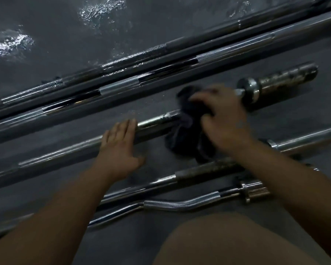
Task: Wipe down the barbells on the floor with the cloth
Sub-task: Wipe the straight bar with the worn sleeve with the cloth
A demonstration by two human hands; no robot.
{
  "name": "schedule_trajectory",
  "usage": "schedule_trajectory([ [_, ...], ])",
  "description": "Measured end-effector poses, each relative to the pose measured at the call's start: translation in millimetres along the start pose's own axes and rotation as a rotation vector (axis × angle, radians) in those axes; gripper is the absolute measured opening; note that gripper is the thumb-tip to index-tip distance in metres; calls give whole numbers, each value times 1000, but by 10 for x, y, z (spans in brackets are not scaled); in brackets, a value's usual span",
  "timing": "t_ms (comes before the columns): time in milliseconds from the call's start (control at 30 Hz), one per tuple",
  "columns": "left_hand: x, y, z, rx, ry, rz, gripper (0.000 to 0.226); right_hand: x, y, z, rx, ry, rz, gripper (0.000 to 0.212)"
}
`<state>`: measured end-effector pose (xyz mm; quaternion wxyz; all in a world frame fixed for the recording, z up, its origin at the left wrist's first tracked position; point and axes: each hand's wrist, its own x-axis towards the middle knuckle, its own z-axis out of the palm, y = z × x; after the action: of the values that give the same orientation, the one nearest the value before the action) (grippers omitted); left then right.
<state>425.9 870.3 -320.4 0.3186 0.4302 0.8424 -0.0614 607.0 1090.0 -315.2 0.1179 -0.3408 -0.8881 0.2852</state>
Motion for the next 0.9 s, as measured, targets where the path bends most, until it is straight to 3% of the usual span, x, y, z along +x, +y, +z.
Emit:
schedule_trajectory([
  [67,-131,30,49,-16,32,18,106,40,134,-74,-69,138,244,61],
  [100,-197,51,84,-19,67,19,103,-41,128,26,-196,99,308,64],
  [233,-182,243,243,91,145,26,93,-510,20,306,-424,-137,221,64],
  [367,-68,452,383,61,139,-32,76,-470,285,-236,-299,-190,25,67],
  [467,-59,446,495,23,276,-4,57,-251,415,-401,-182,5,206,77],
  [533,-30,408,483,11,263,2,53,-273,195,-145,-250,33,329,82],
  [600,20,414,372,-8,209,-16,52,-475,-233,226,-232,-78,187,76],
  [700,81,422,229,38,73,-47,55,-652,-659,388,2,-394,-144,76],
  [733,88,416,217,46,39,-55,57,-584,-622,334,58,-389,-166,79],
  [767,87,409,217,5,57,-63,54,-497,-532,277,88,-288,-124,81],
  [833,87,380,272,-92,157,-60,44,-288,-177,97,53,6,135,80],
  [900,100,360,342,-54,211,-34,43,-223,48,64,-87,134,392,70],
])
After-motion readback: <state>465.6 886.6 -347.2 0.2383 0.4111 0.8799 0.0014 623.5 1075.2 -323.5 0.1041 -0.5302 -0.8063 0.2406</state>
